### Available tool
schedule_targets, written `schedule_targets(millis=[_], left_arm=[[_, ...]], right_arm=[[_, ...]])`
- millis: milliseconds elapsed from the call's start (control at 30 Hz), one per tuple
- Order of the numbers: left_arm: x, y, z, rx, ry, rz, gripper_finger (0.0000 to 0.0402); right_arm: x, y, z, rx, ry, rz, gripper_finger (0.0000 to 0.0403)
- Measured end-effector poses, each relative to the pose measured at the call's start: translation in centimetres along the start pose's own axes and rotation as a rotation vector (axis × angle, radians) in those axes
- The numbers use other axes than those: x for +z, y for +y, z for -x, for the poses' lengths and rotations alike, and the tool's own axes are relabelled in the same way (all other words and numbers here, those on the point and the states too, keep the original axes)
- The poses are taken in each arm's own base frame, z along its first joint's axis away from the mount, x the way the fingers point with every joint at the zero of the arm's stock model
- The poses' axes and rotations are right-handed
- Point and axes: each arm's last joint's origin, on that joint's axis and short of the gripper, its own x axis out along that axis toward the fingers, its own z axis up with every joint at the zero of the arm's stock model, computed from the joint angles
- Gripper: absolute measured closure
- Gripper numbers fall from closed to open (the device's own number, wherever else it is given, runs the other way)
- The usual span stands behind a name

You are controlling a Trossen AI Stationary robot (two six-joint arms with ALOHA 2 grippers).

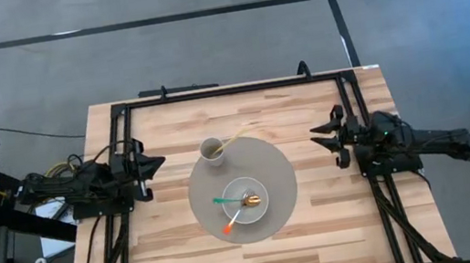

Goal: Pick & Place Utensil
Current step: Return to Home Position

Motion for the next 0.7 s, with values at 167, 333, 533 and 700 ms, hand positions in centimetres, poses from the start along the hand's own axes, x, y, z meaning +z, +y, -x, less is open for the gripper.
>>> schedule_targets(millis=[167, 333, 533, 700], left_arm=[[-0.06, -0.02, -0.06, -0.001, 0.006, 0.015, 0.0389], [-0.18, -0.06, -0.13, -0.002, 0.018, 0.015, 0.0389], [-0.43, -0.14, -0.29, -0.006, 0.043, 0.008, 0.0389], [-0.70, -0.21, -0.44, -0.009, 0.069, 0.001, 0.0389]], right_arm=[[-0.70, -0.03, -0.07, 0.000, 0.034, 0.000, 0.0278], [-0.79, -0.02, -0.07, 0.002, 0.044, 0.000, 0.0278], [-0.85, -0.03, -0.06, 0.002, 0.050, 0.000, 0.0278], [-0.85, -0.03, -0.06, 0.002, 0.050, 0.001, 0.0278]])
